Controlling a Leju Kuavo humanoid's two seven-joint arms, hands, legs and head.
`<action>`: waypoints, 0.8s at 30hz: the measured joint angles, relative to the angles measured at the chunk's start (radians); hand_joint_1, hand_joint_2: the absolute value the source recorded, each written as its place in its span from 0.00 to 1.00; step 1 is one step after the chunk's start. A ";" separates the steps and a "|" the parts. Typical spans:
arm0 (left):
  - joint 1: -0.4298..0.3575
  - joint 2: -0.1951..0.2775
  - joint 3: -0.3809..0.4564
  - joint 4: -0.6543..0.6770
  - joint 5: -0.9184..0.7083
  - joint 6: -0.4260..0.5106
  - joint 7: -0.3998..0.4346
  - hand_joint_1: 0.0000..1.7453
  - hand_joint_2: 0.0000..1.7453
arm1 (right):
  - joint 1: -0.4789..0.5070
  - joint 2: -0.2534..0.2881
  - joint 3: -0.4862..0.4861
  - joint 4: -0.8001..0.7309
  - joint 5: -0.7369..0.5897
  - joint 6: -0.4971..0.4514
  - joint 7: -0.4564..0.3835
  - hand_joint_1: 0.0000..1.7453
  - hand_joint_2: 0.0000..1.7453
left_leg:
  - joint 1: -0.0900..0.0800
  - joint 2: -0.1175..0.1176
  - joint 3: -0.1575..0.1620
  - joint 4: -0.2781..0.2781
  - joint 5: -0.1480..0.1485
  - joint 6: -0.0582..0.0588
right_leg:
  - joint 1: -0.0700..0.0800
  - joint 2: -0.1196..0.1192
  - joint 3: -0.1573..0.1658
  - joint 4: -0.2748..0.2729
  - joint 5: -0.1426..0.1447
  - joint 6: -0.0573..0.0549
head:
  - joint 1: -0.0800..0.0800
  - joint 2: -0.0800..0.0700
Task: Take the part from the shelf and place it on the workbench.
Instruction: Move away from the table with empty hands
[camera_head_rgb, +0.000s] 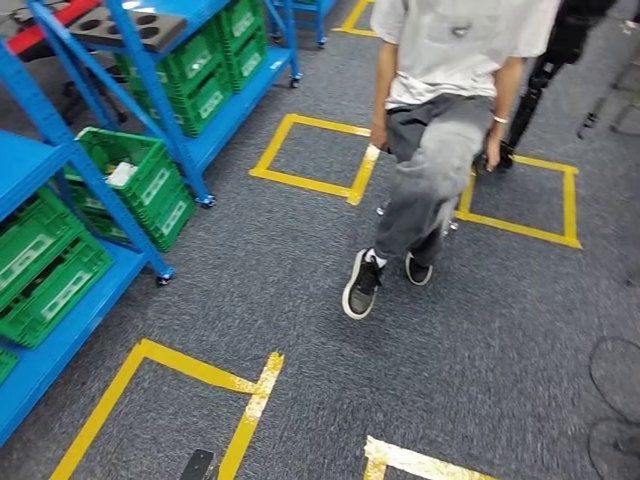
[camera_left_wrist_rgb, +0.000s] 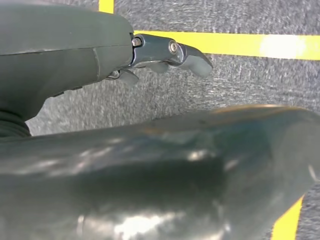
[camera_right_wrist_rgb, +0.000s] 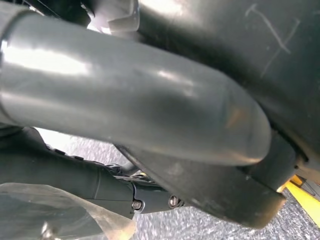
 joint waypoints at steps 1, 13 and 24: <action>-0.001 0.000 0.000 0.000 0.000 0.000 0.000 0.00 0.00 | 0.002 0.000 0.000 0.000 0.000 0.000 0.000 0.00 0.00 | 0.002 0.012 -0.031 0.061 -0.024 -0.003 | 0.002 -0.016 0.001 0.000 -0.003 -0.004 | 0.000 0.000; 0.000 0.001 0.000 0.000 0.000 0.006 0.005 0.00 0.00 | 0.010 -0.003 0.000 -0.001 0.003 0.000 0.000 0.00 0.00 | -0.014 0.084 0.075 -0.167 0.081 0.044 | 0.024 -0.098 0.025 0.014 -0.057 0.018 | 0.006 0.000; -0.003 0.001 0.000 0.000 0.000 0.008 0.006 0.00 0.00 | -0.005 -0.002 0.000 0.001 0.003 0.001 -0.019 0.00 0.00 | -0.006 -0.067 0.080 -0.158 0.076 0.032 | -0.003 0.086 -0.032 0.019 0.012 0.036 | 0.015 0.000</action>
